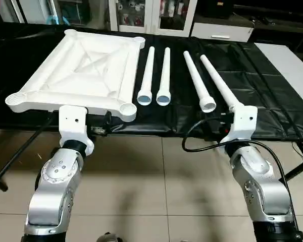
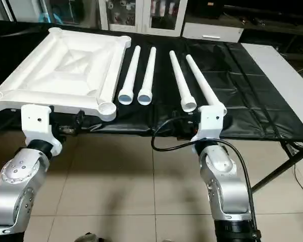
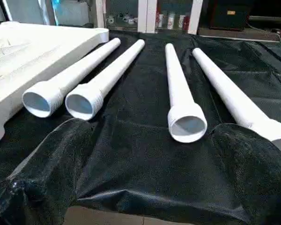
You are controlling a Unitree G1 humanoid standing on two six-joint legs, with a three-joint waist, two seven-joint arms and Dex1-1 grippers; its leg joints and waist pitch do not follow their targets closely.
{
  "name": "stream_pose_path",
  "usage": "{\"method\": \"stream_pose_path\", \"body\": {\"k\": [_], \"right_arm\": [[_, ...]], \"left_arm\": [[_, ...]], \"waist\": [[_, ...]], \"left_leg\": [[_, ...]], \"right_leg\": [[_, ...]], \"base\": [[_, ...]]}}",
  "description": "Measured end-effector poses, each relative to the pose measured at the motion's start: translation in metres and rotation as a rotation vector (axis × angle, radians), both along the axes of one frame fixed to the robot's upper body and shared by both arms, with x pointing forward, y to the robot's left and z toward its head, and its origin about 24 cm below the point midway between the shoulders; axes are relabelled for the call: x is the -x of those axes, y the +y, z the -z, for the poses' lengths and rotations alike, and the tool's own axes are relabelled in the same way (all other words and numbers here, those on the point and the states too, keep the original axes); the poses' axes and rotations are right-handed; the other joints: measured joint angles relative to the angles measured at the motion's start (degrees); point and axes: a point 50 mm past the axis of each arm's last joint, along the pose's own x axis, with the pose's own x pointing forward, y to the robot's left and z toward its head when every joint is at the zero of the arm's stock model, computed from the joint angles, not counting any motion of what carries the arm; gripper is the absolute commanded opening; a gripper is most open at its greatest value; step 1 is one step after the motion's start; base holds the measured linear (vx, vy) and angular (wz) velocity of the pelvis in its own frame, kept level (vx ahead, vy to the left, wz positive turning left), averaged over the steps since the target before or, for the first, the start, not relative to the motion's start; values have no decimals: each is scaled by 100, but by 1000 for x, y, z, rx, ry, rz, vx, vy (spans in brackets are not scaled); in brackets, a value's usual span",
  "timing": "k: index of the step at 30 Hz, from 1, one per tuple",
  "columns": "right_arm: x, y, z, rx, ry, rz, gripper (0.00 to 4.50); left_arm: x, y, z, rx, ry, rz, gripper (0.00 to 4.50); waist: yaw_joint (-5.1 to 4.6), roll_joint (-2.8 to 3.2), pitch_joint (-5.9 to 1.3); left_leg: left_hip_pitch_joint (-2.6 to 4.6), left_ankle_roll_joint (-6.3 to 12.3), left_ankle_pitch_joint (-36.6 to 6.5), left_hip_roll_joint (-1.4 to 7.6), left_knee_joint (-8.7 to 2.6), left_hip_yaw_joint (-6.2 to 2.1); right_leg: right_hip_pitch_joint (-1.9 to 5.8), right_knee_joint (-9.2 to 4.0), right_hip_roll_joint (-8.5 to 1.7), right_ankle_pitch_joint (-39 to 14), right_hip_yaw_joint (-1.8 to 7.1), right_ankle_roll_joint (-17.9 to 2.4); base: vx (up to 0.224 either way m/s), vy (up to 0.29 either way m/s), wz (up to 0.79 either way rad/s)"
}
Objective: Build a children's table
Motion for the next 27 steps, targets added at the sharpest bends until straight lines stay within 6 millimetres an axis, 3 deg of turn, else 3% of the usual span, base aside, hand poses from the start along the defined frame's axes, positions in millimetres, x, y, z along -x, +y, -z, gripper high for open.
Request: {"method": "stream_pose_path", "body": {"k": [3, 4, 6, 8, 10, 17, 23, 27], "right_arm": [[0, -2, 0, 9, 1, -4, 450], [0, -3, 0, 22, -1, -4, 450], [0, -6, -2, 37, -10, -2, 450], [0, -4, -4, 30, -21, -14, 450], [0, -4, -5, 26, -27, -19, 450], [3, 4, -6, 32, -34, -67, 450], [3, 11, -5, 28, -32, -95, 450], [3, 11, -6, 35, -34, -97, 450]], "left_arm": [[0, 0, 0, -6, 0, 0, 445], [0, 0, 0, -7, 0, 1, 445], [-1, 1, -1, -11, -1, -1, 445], [0, 2, -1, -16, 0, -3, 445], [-1, 1, -3, -17, -8, -2, 445], [-1, -3, -2, -10, 4, 10, 445], [-1, -3, -1, -10, 7, 10, 445], [0, -3, -5, -10, -7, 11, 445]], "waist": [[-58, 30, 18], [-68, 65, 32], [-101, 116, 67], [-105, 140, 82], [-146, 145, 78], [-224, 138, 50], [-179, 131, 45], [-147, 131, 44]], "left_leg": [[-7, 1, -1, -11, -11, -149], [3, 1, -1, -9, -16, -211], [80, 0, -2, 12, -40, -247], [182, -3, -4, 12, -65, -216], [234, 2, -9, 9, -91, -195], [245, 82, -71, 9, -141, -156], [263, 130, -148, -3, -124, -162], [298, 147, -189, -1, -97, -200]], "right_leg": [[131, -94, -55, -9, -227, 12], [212, -153, -80, -17, -341, 13], [354, -243, -83, -31, -442, 10], [422, -257, -82, -61, -412, 5], [484, -270, -82, -93, -395, -5], [495, -259, -80, -214, -397, -86], [507, -193, -87, -351, -402, -139], [566, -173, -81, -415, -420, -134]], "base": [[-1, -6, 9], [9, -12, 32], [30, -6, 33], [16, 0, 10], [43, 7, -2], [90, -3, -2], [69, -8, 3], [18, -4, 1]]}}
